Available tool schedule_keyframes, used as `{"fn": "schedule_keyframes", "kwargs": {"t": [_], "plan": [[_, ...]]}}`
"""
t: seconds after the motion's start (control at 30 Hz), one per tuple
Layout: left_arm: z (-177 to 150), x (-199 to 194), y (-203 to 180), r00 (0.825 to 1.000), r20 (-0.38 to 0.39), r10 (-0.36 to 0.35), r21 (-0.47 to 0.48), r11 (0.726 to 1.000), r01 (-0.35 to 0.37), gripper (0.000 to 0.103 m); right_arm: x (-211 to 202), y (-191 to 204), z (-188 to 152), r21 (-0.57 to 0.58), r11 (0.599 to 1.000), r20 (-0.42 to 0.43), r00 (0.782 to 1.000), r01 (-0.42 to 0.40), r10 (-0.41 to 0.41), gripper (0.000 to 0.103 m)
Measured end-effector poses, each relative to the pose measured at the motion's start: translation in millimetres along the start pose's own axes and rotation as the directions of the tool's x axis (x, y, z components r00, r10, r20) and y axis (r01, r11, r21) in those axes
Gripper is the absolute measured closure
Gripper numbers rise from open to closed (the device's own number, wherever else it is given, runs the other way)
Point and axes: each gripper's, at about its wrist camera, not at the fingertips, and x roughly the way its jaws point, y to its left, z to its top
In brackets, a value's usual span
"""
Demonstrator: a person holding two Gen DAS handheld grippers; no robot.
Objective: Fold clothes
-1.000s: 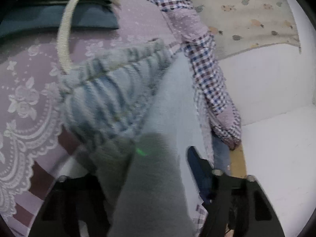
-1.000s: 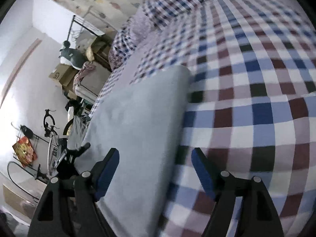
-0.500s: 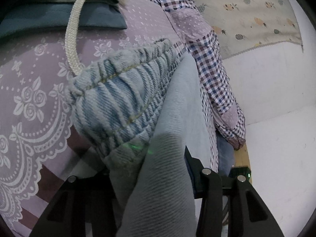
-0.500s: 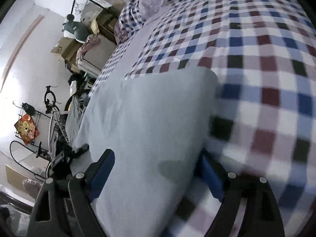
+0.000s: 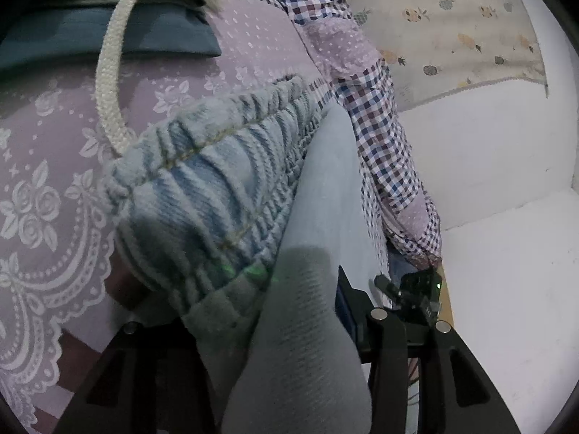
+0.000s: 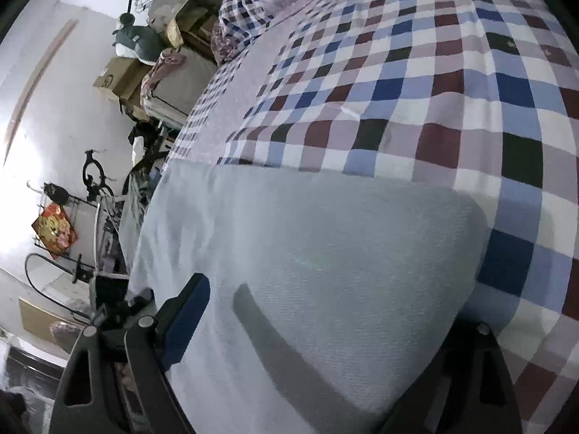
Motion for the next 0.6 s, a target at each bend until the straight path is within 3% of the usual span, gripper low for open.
{"fn": "schedule_keyframes", "kwargs": {"t": [0.1, 0.2, 0.37, 0.6], "plan": [[2.2, -1.1, -0.7, 1.000, 0.011, -0.001, -0.005, 1.000, 0.001, 0.053, -7.1, 7.0, -6.5, -0.013, 0.997, 0.025, 0.997, 0.077, -0.076, 0.040], [1.5, -5.7, -10.2, 0.999, 0.028, 0.027, 0.049, 0.998, -0.028, 0.063, -19.8, 27.6, -16.0, -0.057, 0.991, 0.096, 0.989, 0.122, -0.116, 0.060], [-3.5, -16.0, -29.9, 0.996, 0.066, 0.056, 0.159, 0.985, -0.066, 0.070, -42.6, 82.0, -34.2, -0.145, 0.977, 0.209, 0.970, 0.154, -0.122, 0.064], [-5.2, -44.8, -45.1, 0.993, 0.111, 0.031, 0.203, 0.978, -0.054, 0.073, -56.5, 169.7, -57.1, -0.298, 0.939, 0.234, 0.967, 0.169, -0.100, 0.065]]}}
